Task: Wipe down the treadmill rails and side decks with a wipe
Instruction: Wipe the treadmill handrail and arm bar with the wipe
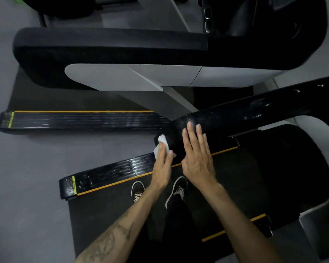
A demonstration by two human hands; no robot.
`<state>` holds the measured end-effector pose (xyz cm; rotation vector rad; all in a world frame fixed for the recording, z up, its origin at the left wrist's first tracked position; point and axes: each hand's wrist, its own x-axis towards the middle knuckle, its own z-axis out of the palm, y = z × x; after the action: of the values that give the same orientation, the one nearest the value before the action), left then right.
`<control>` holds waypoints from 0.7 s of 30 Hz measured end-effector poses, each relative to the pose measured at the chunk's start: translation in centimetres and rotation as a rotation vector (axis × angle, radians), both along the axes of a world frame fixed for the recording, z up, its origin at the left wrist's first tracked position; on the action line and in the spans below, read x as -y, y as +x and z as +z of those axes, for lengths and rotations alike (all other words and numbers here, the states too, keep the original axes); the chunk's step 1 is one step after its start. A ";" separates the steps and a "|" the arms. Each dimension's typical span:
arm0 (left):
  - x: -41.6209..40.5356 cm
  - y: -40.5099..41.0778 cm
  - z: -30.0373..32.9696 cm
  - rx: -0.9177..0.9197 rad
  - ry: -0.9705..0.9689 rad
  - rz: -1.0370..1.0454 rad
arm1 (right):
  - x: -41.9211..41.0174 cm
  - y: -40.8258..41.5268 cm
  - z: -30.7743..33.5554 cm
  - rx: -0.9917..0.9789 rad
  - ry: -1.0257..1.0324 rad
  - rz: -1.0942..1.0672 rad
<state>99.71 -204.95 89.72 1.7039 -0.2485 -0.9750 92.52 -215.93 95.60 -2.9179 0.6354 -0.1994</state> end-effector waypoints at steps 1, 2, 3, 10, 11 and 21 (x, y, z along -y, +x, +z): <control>0.3 0.0 0.5 0.008 -0.019 0.000 | 0.0 0.0 -0.1 0.007 0.007 -0.004; 0.6 0.3 0.9 0.009 -0.045 -0.002 | 0.0 0.0 -0.1 0.013 0.013 -0.007; 1.0 0.8 1.1 0.022 -0.061 0.000 | 0.0 0.0 -0.1 0.016 0.018 -0.007; 1.4 3.0 -1.9 -0.052 0.068 0.024 | 0.0 0.1 -0.1 0.008 0.013 -0.005; 1.1 2.6 -2.0 -0.060 0.084 0.025 | 0.0 0.1 -0.2 0.010 0.015 -0.005; 1.7 1.0 1.0 0.117 -0.113 -0.006 | -0.1 0.3 -0.5 0.057 0.020 -0.018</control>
<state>100.68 -206.67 90.74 1.6593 -0.3788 -0.8511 92.78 -215.78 95.15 -2.8766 0.6509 -0.2759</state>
